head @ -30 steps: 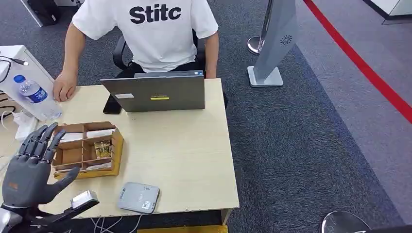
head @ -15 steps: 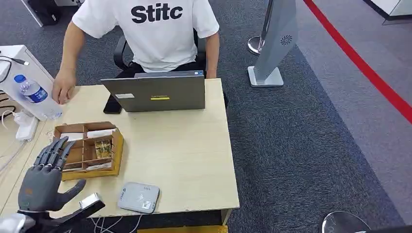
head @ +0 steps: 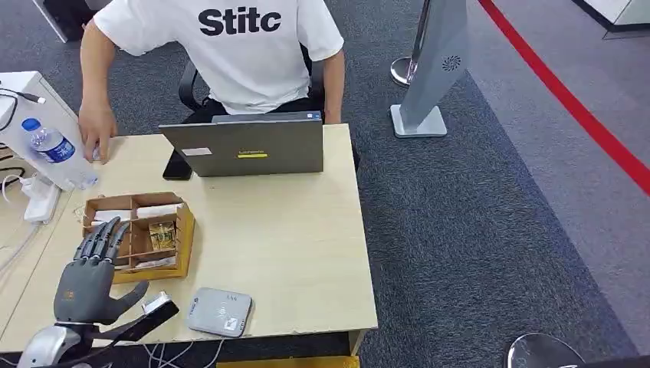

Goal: Pass the card to the sensor for recognition and then transmit it.

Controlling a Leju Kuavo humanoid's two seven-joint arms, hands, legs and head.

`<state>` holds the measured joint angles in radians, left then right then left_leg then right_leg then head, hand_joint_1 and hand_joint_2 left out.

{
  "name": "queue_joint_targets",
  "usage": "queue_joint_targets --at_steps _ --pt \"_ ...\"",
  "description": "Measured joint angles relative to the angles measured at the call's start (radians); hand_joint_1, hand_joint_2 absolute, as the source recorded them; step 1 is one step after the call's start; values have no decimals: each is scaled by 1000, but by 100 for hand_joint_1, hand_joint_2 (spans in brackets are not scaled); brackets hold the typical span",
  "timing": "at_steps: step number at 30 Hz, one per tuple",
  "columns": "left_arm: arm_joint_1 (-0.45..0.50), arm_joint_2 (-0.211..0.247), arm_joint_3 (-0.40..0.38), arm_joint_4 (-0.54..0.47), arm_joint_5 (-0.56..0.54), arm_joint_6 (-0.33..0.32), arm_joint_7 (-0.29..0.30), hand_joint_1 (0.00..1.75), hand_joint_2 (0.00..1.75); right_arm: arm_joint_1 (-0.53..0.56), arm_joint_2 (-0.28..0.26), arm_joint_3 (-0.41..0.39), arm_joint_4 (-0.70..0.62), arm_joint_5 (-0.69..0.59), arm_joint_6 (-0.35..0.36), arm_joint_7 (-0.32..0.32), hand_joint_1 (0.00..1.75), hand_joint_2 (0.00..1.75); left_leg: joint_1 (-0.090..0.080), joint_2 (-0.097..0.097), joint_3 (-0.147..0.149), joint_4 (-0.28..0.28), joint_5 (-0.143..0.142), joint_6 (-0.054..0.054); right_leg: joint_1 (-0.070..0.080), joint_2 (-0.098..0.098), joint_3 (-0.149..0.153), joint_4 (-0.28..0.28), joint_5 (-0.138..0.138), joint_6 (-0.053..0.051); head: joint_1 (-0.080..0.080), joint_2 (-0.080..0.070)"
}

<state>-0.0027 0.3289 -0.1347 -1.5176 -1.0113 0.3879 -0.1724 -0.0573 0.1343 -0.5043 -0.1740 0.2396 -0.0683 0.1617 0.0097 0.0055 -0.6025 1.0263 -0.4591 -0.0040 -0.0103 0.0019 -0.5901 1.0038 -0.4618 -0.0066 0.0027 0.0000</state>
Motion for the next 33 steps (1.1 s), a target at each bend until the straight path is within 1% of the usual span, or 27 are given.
queue_joint_targets --at_steps 3,11,18,20,24,27,33 --pt "-30 -14 -5 41 3 8 0 0 175 0 0 0 0 7 2 0 0 175 0 0 0 0 0 0 0 0 0 0 0 0 0 0" --pt "-94 -29 -14 99 8 7 0 0 175 -1 0 0 -1 16 6 0 0 175 0 0 1 0 0 0 0 0 1 0 0 0 0 0" --pt "-105 -37 -24 122 10 5 0 0 175 -1 0 0 -2 16 8 0 0 175 0 0 0 0 0 0 0 0 1 0 0 0 0 0" --pt "-105 -37 -29 127 9 0 3 0 175 -1 0 0 -2 16 8 0 0 175 0 0 0 0 0 0 0 0 1 0 0 0 0 0" --pt "-87 -33 -36 124 -9 -19 28 0 175 0 0 0 -2 14 7 2 0 175 0 0 1 0 0 0 0 0 1 0 0 0 0 0" --pt "-50 -21 -40 95 -8 -33 44 0 175 1 0 0 -2 12 6 2 0 175 0 0 1 0 0 0 0 1 1 0 0 0 0 0" --pt "-3 3 -40 48 2 -50 47 0 175 1 0 -1 -2 13 7 1 0 175 0 0 1 0 0 0 0 1 1 0 0 0 0 0"
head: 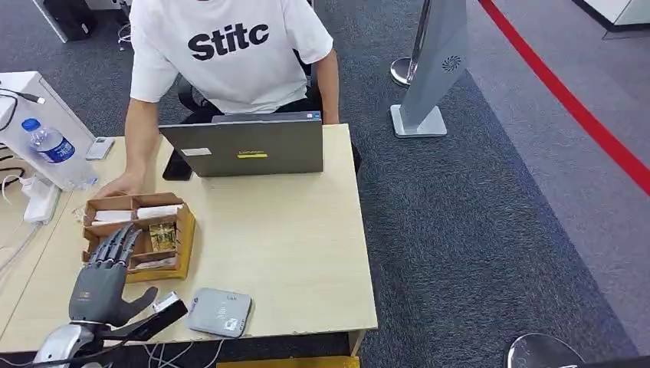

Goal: Pass the card to the sensor for recognition and then transmit it.

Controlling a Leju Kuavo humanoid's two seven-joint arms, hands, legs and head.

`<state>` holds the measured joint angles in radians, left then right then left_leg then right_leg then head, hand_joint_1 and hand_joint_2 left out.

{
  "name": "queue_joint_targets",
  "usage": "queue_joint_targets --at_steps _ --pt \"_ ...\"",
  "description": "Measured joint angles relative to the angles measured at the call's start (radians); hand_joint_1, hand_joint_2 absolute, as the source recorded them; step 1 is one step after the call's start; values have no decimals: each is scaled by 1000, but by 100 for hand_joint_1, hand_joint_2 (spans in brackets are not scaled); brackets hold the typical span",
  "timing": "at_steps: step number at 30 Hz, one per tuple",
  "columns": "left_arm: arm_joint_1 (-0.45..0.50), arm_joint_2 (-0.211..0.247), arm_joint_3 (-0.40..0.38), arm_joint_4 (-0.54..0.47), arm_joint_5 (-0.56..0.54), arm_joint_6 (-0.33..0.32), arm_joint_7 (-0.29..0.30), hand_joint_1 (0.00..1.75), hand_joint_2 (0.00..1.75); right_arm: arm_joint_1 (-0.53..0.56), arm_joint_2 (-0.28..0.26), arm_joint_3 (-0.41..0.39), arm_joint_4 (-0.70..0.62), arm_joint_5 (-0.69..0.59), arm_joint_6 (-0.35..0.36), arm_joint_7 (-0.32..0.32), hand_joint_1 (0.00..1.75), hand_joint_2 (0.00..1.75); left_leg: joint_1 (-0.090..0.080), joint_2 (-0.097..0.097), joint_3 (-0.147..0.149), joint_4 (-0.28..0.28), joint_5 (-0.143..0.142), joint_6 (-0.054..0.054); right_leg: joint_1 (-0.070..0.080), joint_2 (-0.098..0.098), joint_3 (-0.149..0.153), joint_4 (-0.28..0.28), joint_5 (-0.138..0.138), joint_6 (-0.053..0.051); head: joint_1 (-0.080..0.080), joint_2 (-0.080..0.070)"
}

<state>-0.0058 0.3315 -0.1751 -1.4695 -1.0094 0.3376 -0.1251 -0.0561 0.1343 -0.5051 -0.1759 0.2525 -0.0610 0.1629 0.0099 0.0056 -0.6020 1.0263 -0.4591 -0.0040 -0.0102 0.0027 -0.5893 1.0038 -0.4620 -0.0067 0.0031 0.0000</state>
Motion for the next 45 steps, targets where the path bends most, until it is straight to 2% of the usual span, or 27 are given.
queue_joint_targets --at_steps 21,45 --pt "9 27 4 -8 47 -21 0 0 175 0 0 0 0 20 6 1 0 175 0 0 0 0 0 0 0 0 1 0 0 0 0 0" --pt "-21 42 62 77 60 -22 -5 0 175 -1 0 0 0 40 9 2 0 175 0 0 1 0 0 0 0 -1 1 0 0 0 0 0"
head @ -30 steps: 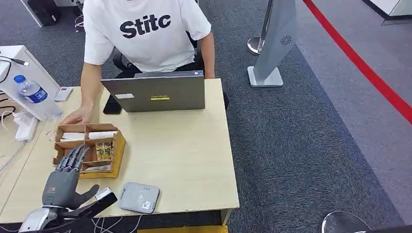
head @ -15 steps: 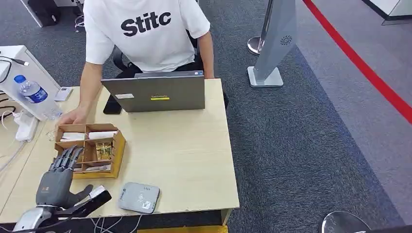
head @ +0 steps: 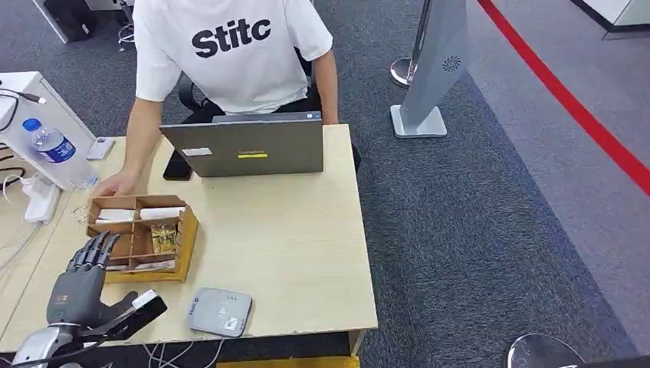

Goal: Pass the card to the sensor for recognition and then transmit it.

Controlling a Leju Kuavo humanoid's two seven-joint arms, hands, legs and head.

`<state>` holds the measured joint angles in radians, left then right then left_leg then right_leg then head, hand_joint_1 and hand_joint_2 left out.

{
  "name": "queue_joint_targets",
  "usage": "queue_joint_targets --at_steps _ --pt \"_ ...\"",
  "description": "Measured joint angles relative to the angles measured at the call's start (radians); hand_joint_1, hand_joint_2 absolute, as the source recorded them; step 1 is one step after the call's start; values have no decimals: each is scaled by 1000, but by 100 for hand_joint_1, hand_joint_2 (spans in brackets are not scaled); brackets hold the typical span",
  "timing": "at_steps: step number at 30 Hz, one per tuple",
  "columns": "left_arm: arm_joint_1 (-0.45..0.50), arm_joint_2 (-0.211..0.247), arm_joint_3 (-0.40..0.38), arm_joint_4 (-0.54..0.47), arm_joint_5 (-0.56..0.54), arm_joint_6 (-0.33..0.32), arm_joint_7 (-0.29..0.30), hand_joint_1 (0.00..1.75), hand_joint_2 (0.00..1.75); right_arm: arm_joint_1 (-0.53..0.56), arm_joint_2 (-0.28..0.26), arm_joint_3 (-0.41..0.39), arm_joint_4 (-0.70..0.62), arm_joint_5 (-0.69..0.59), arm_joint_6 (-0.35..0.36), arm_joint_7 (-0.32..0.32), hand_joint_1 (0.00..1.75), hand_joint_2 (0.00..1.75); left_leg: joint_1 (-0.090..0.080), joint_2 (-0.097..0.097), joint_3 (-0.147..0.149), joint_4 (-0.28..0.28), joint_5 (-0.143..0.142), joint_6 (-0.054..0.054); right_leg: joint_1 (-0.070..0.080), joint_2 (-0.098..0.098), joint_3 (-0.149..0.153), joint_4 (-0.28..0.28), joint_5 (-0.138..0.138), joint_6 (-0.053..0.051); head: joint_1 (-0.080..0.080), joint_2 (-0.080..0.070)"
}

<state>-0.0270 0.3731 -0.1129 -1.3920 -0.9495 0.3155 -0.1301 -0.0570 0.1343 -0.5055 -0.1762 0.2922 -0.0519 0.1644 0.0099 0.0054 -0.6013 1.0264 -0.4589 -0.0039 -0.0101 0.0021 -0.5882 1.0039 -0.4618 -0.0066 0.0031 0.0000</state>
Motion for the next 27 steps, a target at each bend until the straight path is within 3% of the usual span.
queue_joint_targets --at_steps 27 --pt "-56 -14 1 84 -21 7 -14 0 175 0 0 0 0 17 0 4 0 175 0 0 1 0 0 0 0 0 0 0 0 0 0 0"
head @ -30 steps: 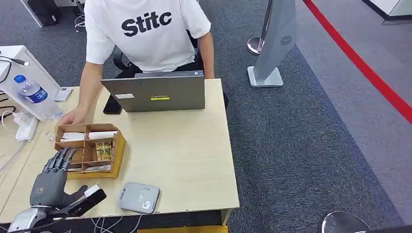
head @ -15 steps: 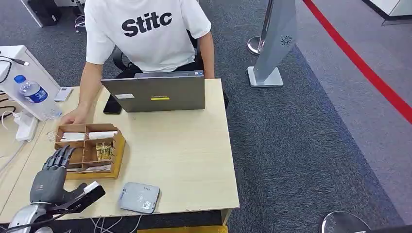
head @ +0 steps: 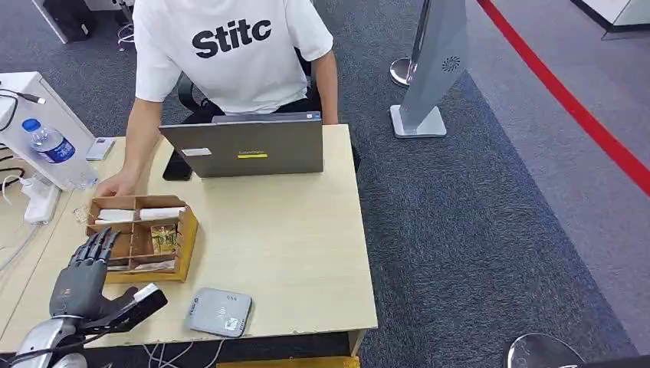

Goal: Pass the card to the sensor for recognition and then transmit it.

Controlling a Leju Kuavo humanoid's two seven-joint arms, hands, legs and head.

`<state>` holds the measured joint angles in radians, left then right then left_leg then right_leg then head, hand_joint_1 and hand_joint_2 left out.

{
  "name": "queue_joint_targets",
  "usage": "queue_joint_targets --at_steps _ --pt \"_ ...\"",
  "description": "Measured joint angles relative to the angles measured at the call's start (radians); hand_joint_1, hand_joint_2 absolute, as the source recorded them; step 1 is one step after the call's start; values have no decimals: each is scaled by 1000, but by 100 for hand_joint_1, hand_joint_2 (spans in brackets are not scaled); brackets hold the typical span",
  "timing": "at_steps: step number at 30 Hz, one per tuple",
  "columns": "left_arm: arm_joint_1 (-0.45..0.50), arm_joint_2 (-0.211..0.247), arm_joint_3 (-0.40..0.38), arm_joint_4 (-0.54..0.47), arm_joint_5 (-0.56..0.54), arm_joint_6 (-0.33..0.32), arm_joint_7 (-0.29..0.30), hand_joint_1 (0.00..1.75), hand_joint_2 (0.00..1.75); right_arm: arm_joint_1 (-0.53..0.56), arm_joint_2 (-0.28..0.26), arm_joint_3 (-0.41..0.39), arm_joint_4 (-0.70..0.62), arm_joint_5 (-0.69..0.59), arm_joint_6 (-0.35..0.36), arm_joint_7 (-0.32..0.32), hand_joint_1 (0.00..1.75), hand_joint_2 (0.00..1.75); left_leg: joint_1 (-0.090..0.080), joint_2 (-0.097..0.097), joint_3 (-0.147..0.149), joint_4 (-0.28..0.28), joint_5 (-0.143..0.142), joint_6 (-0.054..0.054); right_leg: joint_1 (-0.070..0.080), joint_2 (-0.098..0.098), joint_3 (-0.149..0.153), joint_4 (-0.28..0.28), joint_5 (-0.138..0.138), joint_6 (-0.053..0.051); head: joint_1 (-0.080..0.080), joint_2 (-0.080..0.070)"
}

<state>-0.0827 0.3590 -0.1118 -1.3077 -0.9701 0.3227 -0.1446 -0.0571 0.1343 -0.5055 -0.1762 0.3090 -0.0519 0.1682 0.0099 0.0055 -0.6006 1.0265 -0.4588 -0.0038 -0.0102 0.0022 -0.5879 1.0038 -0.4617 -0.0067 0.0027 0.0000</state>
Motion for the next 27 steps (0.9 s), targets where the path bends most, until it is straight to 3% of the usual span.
queue_joint_targets --at_steps 10,27 --pt "-20 -19 -6 11 -15 -6 -10 0 175 -1 0 0 0 3 2 -2 0 175 0 0 0 0 0 0 0 0 0 0 0 0 0 0" --pt "-23 21 -42 11 -35 -18 -38 0 175 -1 0 -11 0 20 4 -10 0 175 0 0 0 0 0 0 0 0 0 0 0 0 0 0"
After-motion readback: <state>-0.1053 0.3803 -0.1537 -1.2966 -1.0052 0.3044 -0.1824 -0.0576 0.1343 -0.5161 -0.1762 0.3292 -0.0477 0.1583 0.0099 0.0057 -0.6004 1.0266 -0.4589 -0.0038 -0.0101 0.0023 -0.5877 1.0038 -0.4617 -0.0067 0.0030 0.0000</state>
